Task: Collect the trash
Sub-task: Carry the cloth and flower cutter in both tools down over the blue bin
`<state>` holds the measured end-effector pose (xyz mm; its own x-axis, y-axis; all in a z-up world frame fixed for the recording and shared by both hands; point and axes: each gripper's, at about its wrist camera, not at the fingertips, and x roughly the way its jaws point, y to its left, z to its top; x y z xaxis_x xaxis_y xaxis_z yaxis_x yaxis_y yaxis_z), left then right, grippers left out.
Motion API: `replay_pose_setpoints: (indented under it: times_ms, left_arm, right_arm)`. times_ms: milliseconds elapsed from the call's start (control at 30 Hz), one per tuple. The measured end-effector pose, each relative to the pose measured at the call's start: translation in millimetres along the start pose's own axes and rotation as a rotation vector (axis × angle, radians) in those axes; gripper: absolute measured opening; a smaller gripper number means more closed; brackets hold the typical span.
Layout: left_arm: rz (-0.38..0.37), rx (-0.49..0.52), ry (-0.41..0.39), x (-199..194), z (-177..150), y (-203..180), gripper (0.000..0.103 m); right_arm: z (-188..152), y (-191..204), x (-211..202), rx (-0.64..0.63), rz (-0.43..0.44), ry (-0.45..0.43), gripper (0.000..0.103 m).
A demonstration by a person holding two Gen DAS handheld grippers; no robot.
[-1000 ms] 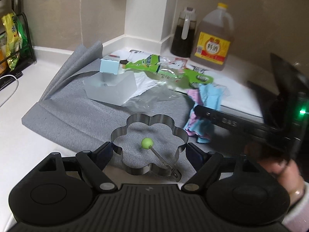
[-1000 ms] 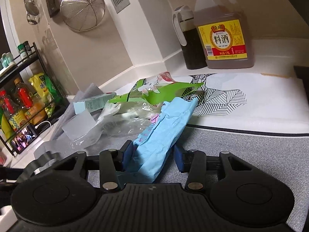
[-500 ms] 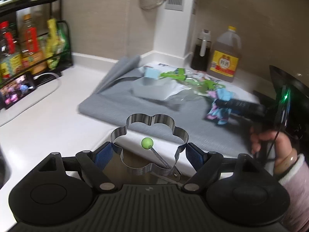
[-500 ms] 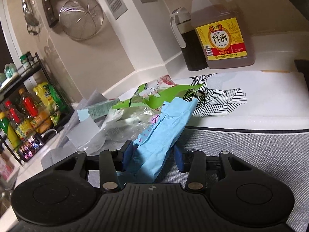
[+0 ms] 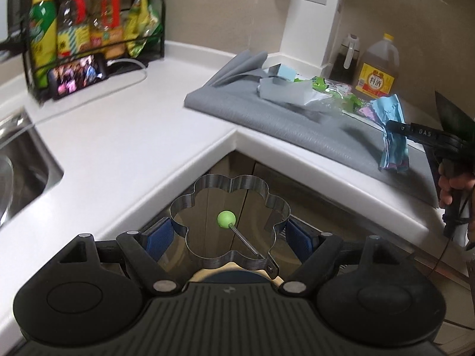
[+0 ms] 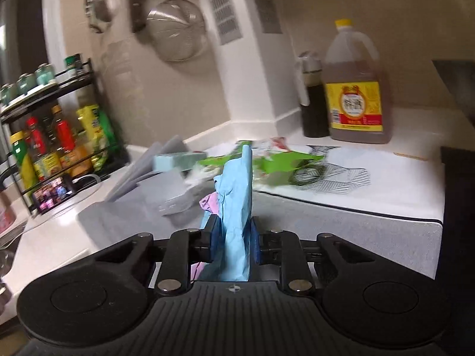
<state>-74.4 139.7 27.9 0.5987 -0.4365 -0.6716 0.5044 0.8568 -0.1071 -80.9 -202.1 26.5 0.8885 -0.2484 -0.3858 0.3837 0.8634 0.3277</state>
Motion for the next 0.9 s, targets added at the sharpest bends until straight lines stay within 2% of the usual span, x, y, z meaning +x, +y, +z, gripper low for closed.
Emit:
replay_pose_setpoints:
  times_ms: [100, 233, 400, 533, 700, 900]
  left_arm:
    - [-0.001, -0.02, -0.001, -5.0, -11.2, 7.0, 0.086]
    - [-0.01, -0.031, -0.025, -17.5, -22.2, 12.3, 0.086]
    - [-0.021, -0.032, -0.04, -27.0, -32.9, 15.7, 0.086]
    - [-0.031, -0.032, -0.034, -27.9, -40.8, 16.3, 0.086]
    - [-0.039, -0.044, 0.01, -18.1, -52.1, 16.9, 0.086]
    - [-0.025, -0.055, 0.081, 2.1, -70.3, 19.7, 0.086]
  right_arm:
    - [-4.5, 18.8, -3.1, -0.097, -0.051, -0.005, 0.021]
    - [-5.5, 31.3, -15.7, -0.082, -0.048, -0.005, 0.02]
    - [-7.6, 59.4, -47.5, -0.122, 0.011, -0.041, 0.02]
    - [-16.9, 81.0, -68.3, -0.135, 0.084, -0.031, 0.02]
    - [-45.8, 104.7, -74.4, -0.144, 0.158, 0.06, 0.02]
    - [-98.2, 123.7, -59.2, -0.15, 0.177, 0.219, 0.02]
